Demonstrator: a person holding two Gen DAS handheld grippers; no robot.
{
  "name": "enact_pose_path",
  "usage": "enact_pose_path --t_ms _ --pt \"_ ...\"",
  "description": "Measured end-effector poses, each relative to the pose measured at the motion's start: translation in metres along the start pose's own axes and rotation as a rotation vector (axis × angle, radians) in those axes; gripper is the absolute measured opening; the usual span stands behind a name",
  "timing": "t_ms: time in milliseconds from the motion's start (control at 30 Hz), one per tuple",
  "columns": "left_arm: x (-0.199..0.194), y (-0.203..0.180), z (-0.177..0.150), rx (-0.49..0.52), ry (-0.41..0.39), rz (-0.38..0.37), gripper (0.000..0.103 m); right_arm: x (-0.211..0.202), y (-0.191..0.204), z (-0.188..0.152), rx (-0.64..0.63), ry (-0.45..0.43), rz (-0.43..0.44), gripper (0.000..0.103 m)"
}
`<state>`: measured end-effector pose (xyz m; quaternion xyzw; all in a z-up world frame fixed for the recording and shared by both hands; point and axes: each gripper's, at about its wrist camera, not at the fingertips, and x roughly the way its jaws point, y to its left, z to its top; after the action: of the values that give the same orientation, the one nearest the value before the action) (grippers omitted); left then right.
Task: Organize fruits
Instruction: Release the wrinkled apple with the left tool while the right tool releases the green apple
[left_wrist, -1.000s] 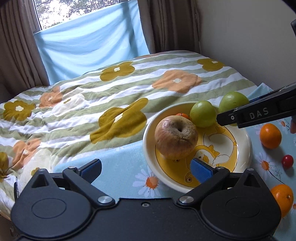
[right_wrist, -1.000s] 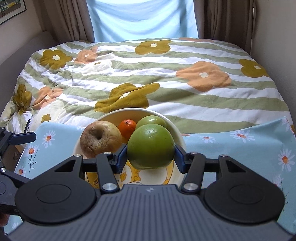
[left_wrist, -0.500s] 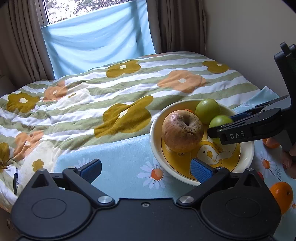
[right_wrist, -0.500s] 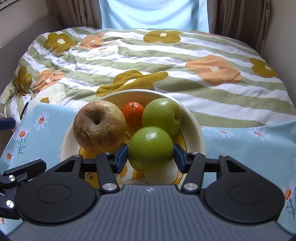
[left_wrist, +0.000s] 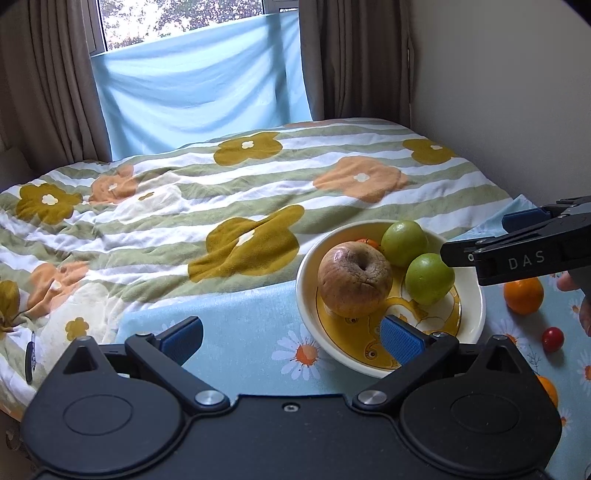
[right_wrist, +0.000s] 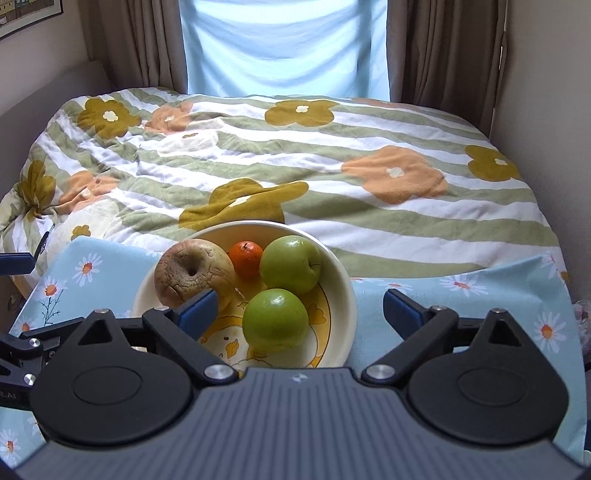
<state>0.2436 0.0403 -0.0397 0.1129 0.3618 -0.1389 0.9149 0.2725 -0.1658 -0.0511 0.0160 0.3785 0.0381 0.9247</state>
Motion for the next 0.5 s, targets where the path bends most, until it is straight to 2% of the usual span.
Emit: enact_pose_path --t_ms 267,500 --pt "-0.044 -0.008 0.011 0.008 -0.06 -0.003 0.103 -0.067 -0.003 0.01 0.019 -0.067 -0.013 0.103" --pt "-0.086 -0.025 0.007 0.01 -0.114 0.015 0.103 -0.128 -0.019 -0.002 0.05 -0.102 -0.019 0.103"
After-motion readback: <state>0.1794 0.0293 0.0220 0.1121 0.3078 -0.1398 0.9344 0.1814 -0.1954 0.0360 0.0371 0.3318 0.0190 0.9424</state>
